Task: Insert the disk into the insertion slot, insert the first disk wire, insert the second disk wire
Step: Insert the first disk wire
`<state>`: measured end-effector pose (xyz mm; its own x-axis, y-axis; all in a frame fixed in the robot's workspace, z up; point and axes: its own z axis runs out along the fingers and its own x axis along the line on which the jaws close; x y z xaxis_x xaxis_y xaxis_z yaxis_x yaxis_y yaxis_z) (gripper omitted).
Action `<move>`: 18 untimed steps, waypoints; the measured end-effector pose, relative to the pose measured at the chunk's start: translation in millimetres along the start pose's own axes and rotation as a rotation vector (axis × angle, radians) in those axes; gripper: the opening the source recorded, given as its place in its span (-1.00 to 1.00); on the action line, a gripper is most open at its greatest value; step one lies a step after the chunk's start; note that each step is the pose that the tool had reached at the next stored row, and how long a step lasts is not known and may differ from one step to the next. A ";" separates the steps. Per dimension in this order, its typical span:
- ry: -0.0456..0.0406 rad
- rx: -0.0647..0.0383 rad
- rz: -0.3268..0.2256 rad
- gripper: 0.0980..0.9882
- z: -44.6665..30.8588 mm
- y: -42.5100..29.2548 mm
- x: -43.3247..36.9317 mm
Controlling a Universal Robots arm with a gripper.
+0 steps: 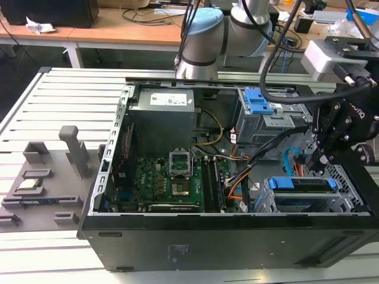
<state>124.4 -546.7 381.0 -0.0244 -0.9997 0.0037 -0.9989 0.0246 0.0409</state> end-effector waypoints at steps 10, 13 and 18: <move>0.0083 0.000 0.001 -0.98 9.6 -19.7 -38.2; 0.0126 0.000 0.001 -0.98 11.5 -19.9 -39.0; 0.0125 0.000 0.001 -0.55 11.8 -19.9 -39.0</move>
<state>144.7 -508.2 368.2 -0.0245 -0.9996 0.0162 -0.9988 0.0251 0.0411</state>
